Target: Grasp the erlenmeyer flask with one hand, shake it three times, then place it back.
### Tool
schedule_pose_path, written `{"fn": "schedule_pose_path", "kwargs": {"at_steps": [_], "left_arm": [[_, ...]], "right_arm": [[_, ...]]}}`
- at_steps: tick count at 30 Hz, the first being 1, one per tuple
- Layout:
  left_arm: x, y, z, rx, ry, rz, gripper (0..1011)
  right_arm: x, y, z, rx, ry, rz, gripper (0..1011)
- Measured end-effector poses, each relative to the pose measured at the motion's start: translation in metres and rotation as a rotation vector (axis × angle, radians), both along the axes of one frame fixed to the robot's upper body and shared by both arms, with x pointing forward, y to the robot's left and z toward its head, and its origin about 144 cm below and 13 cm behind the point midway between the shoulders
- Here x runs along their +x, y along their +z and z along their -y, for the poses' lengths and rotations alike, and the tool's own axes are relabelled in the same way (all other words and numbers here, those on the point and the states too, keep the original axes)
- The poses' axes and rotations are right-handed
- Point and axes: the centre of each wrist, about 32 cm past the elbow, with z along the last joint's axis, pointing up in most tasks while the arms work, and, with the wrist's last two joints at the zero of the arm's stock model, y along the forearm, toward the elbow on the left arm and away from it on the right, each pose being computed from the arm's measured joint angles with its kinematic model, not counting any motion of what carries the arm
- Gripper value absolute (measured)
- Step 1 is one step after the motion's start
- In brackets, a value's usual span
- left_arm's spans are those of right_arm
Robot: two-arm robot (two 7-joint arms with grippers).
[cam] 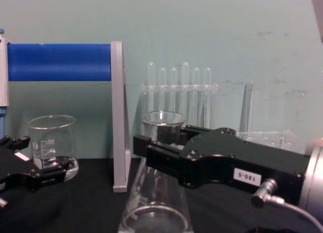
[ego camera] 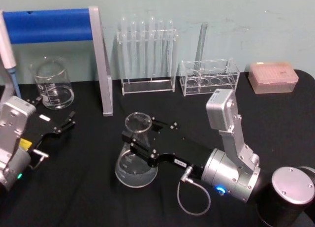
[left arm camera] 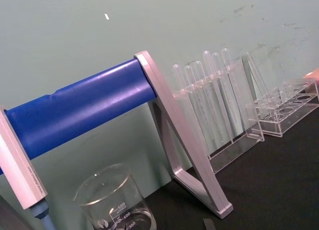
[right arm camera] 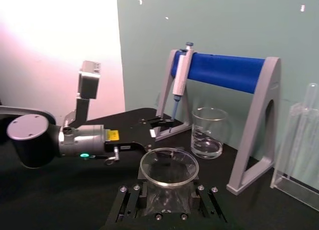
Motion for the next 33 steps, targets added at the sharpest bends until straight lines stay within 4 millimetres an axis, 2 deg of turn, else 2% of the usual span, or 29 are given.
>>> {"fn": "schedule_pose_path", "kwargs": {"at_steps": [11,18,33], "left_arm": [[0.000,0.000,0.000,0.000,0.000,0.000,1001],[0.000,0.000,0.000,0.000,0.000,0.000,1001],[0.000,0.000,0.000,0.000,0.000,0.000,1001]], "right_arm": [[-0.001,0.001,-0.003,-0.003,0.034,0.005,456],[0.004,0.001,0.004,-0.001,-0.016,0.010,456],[0.022,0.003,0.042,-0.014,-0.251,0.032,456]]}}
